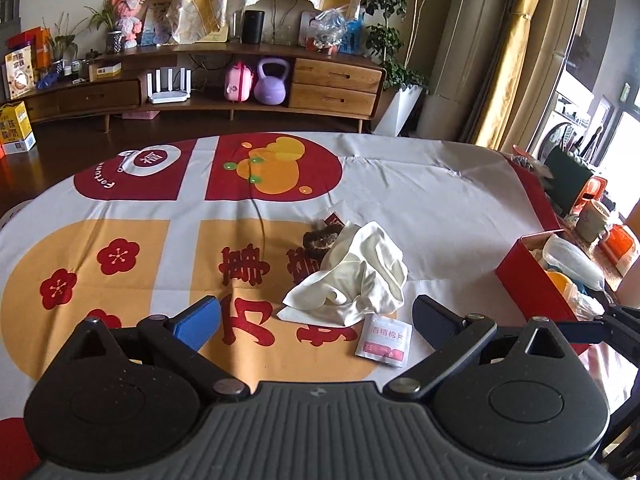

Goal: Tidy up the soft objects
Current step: 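Grasp the cream cloth with the left tool while the right tool grasps the pink-labelled wipe packet, then carry the cream cloth and wipe packet with both tools into the red tin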

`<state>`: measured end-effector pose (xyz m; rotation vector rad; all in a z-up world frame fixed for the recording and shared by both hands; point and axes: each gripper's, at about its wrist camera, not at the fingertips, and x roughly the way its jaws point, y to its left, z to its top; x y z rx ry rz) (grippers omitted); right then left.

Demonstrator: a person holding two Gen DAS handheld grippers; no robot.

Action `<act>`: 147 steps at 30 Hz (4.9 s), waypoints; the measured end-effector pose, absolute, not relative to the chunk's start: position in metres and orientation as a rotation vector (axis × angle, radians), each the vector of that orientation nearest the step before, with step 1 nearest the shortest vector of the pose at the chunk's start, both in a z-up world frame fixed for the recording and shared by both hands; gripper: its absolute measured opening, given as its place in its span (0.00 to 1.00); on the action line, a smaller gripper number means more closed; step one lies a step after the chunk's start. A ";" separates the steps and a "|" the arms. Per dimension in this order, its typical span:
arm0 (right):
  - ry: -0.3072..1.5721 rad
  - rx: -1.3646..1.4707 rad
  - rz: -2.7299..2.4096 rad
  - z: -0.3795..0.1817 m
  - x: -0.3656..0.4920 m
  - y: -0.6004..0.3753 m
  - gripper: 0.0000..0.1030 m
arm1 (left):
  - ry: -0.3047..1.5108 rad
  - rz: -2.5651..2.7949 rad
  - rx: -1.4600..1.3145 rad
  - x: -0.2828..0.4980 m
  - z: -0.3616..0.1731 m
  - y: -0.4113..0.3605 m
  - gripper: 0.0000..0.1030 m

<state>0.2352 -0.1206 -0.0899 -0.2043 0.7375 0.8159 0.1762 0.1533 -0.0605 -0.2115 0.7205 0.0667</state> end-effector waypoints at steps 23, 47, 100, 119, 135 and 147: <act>0.745 -0.285 0.942 -0.145 0.296 -0.065 0.87 | 0.859 -0.003 -0.199 0.289 -0.111 0.115 1.00; 0.719 -0.403 0.950 -0.169 0.290 -0.053 0.60 | 0.926 0.011 -0.153 0.311 -0.151 0.107 0.74; 0.652 -0.169 0.760 -0.067 0.232 -0.182 0.38 | 0.739 -0.030 -0.180 0.194 -0.034 0.096 0.17; 0.569 -0.095 0.634 -0.034 0.223 -0.273 0.39 | 0.702 -0.209 -0.104 0.193 0.008 -0.025 0.17; 0.592 -0.028 0.519 -0.053 0.242 -0.350 0.39 | 0.761 -0.319 -0.030 0.227 -0.010 -0.128 0.17; 0.623 0.001 0.459 -0.076 0.271 -0.387 0.39 | 0.811 -0.336 0.007 0.269 -0.029 -0.174 0.17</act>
